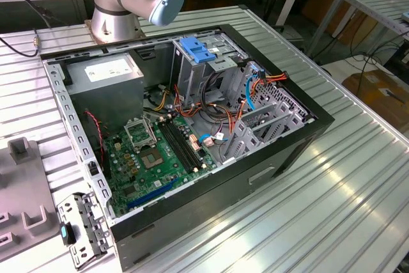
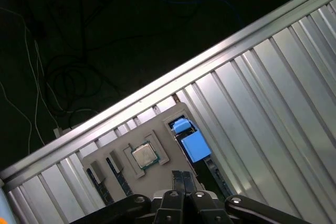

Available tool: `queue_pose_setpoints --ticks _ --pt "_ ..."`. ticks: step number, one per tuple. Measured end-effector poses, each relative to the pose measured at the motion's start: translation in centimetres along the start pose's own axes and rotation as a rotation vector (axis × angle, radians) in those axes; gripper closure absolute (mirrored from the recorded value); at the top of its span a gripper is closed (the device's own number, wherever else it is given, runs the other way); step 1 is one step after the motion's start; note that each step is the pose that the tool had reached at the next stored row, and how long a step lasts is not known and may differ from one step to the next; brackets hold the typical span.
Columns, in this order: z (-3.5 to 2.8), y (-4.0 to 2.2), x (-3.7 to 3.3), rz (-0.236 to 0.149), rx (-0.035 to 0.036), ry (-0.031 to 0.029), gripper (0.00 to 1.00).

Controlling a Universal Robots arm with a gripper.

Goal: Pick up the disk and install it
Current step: 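Pick up the disk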

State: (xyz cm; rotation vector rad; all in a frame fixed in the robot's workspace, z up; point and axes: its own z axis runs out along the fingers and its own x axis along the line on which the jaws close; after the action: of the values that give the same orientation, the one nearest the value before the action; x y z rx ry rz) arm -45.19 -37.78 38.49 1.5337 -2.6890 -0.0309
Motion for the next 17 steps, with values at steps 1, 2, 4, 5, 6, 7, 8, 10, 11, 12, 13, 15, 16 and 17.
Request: queue_pose_setpoints --ticks 1,2,4,5,6,7,8,10,11,12,13,15,16,17 --pt "0.00 0.00 0.00 -0.007 0.0003 0.0003 0.89" --pt "0.00 0.00 0.00 -0.017 0.0006 0.0007 0.89" --pt "0.01 0.00 0.00 -0.049 0.0016 0.0019 0.89" --pt "0.02 0.00 0.00 -0.074 0.0023 0.0029 0.89" --pt "0.05 0.00 -0.01 -0.094 0.0029 0.0037 0.89" --pt "0.06 0.00 0.00 -0.111 0.0033 0.0045 0.89" --pt "0.07 0.00 0.00 -0.127 0.0038 0.0051 0.89" --pt "0.15 0.01 -0.03 -0.150 0.0052 0.0058 0.89" --pt "0.21 0.02 -0.05 -0.163 0.0065 0.0066 0.89" --pt "0.29 0.03 -0.08 -0.175 0.0086 0.0066 0.89" --pt "0.37 0.04 -0.11 -0.181 0.0112 0.0060 0.89" --pt "0.49 0.13 -0.27 -0.186 0.0178 0.0031 0.89" --pt "0.55 0.24 -0.46 -0.186 0.0202 0.0022 0.89" --pt "0.67 0.42 -0.77 -0.187 0.0234 0.0009 0.89"
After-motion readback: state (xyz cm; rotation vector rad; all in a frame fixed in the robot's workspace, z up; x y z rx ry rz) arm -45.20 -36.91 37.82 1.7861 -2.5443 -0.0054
